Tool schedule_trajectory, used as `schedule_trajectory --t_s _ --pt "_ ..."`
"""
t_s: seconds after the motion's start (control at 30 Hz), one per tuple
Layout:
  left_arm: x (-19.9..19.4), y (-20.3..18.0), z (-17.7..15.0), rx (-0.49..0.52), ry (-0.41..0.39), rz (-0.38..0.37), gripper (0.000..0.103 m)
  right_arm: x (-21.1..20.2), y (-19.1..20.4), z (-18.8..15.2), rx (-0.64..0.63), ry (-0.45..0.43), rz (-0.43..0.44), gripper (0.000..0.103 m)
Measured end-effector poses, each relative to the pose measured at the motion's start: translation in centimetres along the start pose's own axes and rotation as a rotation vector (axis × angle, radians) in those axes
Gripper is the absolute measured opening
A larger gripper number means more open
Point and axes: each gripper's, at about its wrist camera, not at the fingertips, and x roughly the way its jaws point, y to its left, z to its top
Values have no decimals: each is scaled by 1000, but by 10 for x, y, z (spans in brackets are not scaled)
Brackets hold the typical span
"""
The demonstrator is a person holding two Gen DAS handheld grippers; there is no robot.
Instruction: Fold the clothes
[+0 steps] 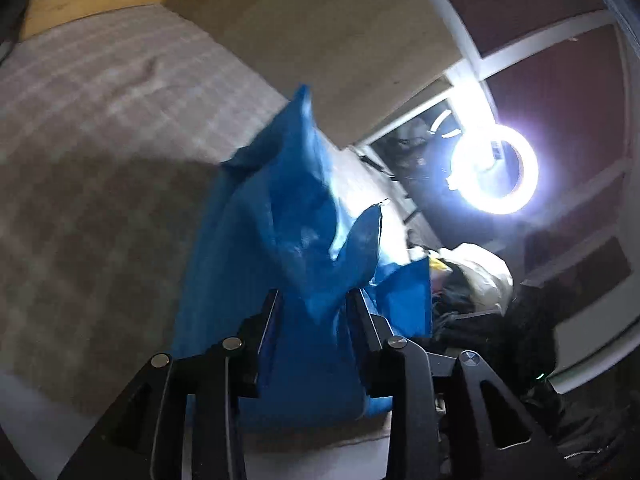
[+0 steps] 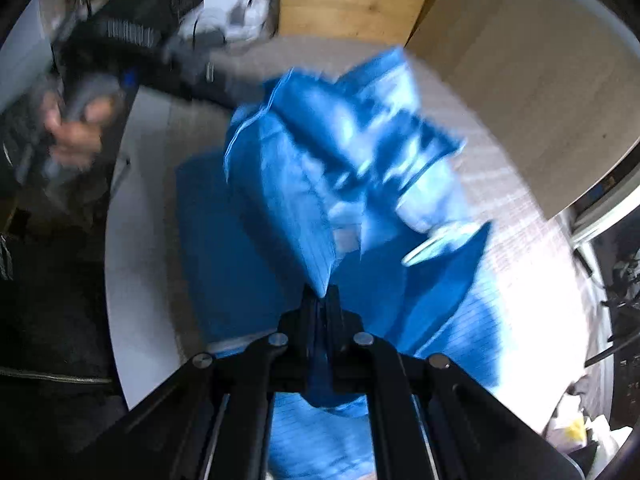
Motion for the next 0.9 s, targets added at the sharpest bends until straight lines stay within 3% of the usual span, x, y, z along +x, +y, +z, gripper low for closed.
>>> schedule_trajectory --t_s 0.1,0.23,0.27,0.33,0.4,0.47,0.57,0.67,0.9 --pt "-11 -13 -10 65 -12 51 30 8 5 -3 -3 63 66 10" --pt "-18 -28 -23 196 -31 104 30 -34 -21 13 73 -23 196 21" --pt "-19 -23 -23 205 -35 109 27 -41 -28 19 90 -50 213 21" --pt "-17 -14 -19 255 -24 138 2 -37 -39 32 122 -58 213 19" --pt "-11 -7 -15 318 5 174 0 -13 -38 44 122 -31 202 8" --pt "1 0 -11 372 66 185 0 12 -27 51 134 -14 225 8" --pt "23 1 -9 457 140 147 0 37 -19 56 208 -27 250 8" --pt "38 1 -8 502 183 84 0 33 -22 65 267 -66 268 8" --pt "59 -9 -5 559 263 -70 0 10 -11 95 239 -74 250 8"
